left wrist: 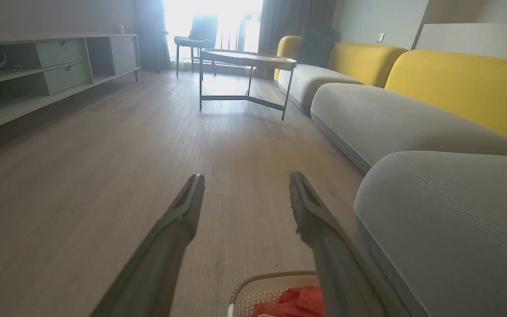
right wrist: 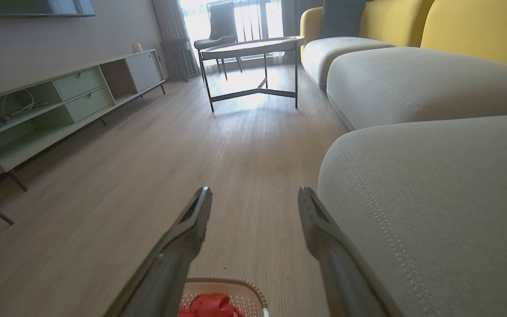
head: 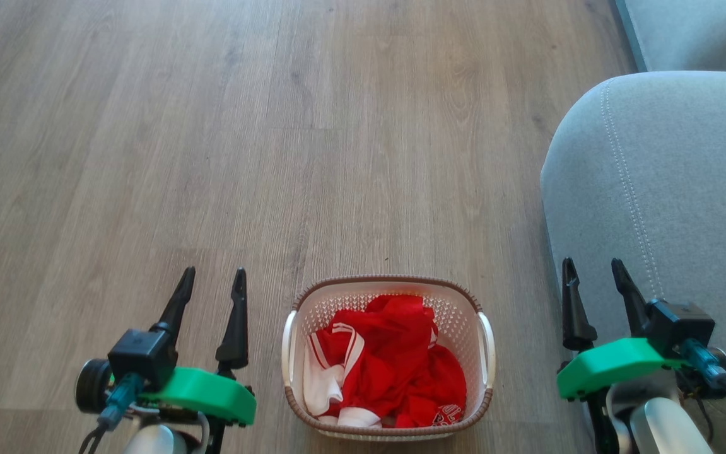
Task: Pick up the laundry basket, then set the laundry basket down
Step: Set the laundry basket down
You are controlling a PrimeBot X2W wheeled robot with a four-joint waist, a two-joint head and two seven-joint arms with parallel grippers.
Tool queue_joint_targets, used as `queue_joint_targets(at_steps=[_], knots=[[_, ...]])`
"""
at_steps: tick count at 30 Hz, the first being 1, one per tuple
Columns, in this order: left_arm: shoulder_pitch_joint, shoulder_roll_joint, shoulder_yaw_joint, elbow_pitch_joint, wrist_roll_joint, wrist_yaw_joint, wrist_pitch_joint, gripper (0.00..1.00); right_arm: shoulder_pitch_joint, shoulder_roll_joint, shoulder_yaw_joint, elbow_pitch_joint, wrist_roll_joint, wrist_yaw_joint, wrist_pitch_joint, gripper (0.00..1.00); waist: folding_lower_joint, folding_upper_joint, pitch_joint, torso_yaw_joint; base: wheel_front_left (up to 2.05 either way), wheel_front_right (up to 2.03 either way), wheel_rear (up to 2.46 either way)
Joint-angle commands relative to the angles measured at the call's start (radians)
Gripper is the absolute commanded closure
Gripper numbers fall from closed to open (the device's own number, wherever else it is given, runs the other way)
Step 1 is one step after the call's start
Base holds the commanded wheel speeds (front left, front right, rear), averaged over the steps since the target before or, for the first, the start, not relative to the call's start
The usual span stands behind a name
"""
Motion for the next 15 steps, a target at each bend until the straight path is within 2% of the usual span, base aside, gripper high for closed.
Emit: queue_joint_targets(at_steps=[1,15], knots=[[-0.035,-0.004,0.033,-0.036,-0.001,0.000,-0.005,0.00,-0.018,-0.001,0.017,-0.040,-0.008,0.007,-0.012,0.00,0.0001,-0.0001,0.001,0.000,0.00,0.00,0.00],[-0.038,-0.004,0.033,-0.026,-0.019,-0.007,-0.005,0.00,-0.017,-0.001,0.011,-0.035,-0.010,0.007,-0.012,0.00,0.0001,-0.0001,0.008,0.008,0.00,0.00,0.00]])
